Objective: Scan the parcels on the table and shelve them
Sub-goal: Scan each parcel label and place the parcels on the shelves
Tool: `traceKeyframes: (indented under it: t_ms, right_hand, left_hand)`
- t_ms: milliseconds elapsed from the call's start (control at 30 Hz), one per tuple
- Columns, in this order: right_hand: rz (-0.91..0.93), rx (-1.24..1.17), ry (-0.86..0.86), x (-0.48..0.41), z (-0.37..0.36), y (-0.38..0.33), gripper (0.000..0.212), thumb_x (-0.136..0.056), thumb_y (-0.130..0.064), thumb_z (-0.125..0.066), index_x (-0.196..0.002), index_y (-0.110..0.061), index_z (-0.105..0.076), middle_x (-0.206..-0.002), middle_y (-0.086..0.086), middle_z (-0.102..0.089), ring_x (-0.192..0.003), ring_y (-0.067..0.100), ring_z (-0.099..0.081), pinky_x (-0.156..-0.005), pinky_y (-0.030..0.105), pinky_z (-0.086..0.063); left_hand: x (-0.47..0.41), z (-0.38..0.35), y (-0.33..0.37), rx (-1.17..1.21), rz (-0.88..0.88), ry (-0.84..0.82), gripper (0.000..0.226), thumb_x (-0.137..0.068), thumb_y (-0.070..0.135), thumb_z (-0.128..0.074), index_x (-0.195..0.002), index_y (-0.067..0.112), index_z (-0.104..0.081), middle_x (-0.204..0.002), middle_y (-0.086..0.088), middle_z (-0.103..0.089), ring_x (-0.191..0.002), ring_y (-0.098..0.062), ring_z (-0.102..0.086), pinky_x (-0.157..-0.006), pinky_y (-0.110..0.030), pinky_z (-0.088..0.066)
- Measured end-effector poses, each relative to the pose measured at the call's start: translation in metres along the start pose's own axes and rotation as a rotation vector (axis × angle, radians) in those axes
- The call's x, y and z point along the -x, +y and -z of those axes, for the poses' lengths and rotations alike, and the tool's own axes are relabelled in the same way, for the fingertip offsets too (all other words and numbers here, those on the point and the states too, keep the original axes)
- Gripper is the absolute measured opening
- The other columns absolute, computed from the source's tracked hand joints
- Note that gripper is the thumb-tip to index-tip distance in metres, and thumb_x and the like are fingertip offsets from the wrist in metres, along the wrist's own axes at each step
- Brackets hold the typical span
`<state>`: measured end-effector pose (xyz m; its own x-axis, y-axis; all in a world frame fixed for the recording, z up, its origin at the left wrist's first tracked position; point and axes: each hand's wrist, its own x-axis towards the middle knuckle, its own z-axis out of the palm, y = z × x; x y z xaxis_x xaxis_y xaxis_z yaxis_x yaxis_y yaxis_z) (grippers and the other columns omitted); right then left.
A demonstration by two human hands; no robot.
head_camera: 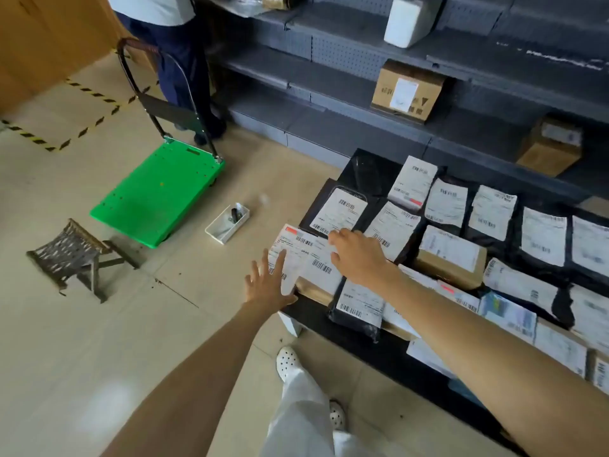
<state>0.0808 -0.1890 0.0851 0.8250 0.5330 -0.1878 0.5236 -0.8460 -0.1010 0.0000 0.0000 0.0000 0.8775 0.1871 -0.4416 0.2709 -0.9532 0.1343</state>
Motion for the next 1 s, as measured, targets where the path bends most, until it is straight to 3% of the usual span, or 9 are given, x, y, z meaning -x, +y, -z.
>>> traceKeyframes:
  t_ms: [133,267,467,700,1000]
  right_hand:
    - [-0.012,-0.002,-0.030,-0.025,-0.007,0.002,0.027,-0.102,-0.025,-0.045,-0.126,-0.015,-0.050,-0.117,0.005,-0.061,-0.106,0.025,-0.060,-0.075,0.035,-0.047]
    - [-0.012,-0.008,-0.071,-0.054,-0.006,0.002,0.030,-0.102,-0.026,-0.046,-0.129,-0.015,-0.048,-0.120,0.006,-0.060,-0.107,0.026,-0.059,-0.073,0.037,-0.046]
    - [-0.087,-0.120,-0.114,-0.113,0.013,0.009,0.032,-0.102,-0.025,-0.049,-0.132,-0.016,-0.044,-0.128,0.008,-0.058,-0.114,0.032,-0.058,-0.081,0.043,-0.046]
    - [-0.194,-0.207,-0.080,-0.164,0.030,0.032,0.032,-0.101,-0.023,-0.049,-0.130,-0.013,-0.043,-0.122,0.009,-0.061,-0.107,0.031,-0.061,-0.072,0.037,-0.042]
    - [-0.396,-0.286,-0.099,-0.196,0.002,0.103,0.047,-0.100,-0.025,-0.052,-0.144,-0.013,-0.038,-0.135,0.012,-0.050,-0.123,0.033,-0.051,-0.087,0.045,-0.047]
  left_hand:
    - [-0.022,-0.005,0.003,0.127,0.105,-0.072,0.117,-0.078,0.065,-0.069,-0.154,0.037,0.015,-0.163,-0.013,0.011,-0.147,-0.041,-0.011,-0.117,-0.052,-0.019]
    - [-0.031,-0.007,-0.005,0.114,0.098,-0.074,0.121,-0.076,0.055,-0.075,-0.153,0.037,0.016,-0.151,-0.012,-0.016,-0.125,-0.034,-0.041,-0.103,-0.043,-0.040]
    - [-0.060,0.041,-0.052,0.146,-0.002,-0.238,0.131,-0.071,0.055,-0.081,-0.151,0.041,0.021,-0.143,-0.013,-0.034,-0.123,-0.037,-0.047,-0.102,-0.049,-0.043]
    - [-0.110,0.119,-0.086,-0.072,-0.028,-0.057,0.134,-0.066,0.057,-0.083,-0.153,0.037,0.018,-0.145,-0.018,-0.036,-0.125,-0.037,-0.047,-0.102,-0.050,-0.043]
    - [-0.199,0.153,-0.018,-0.041,-0.115,0.131,0.134,-0.065,0.054,-0.084,-0.152,0.040,0.017,-0.146,-0.017,-0.031,-0.125,-0.040,-0.044,-0.105,-0.056,-0.039]
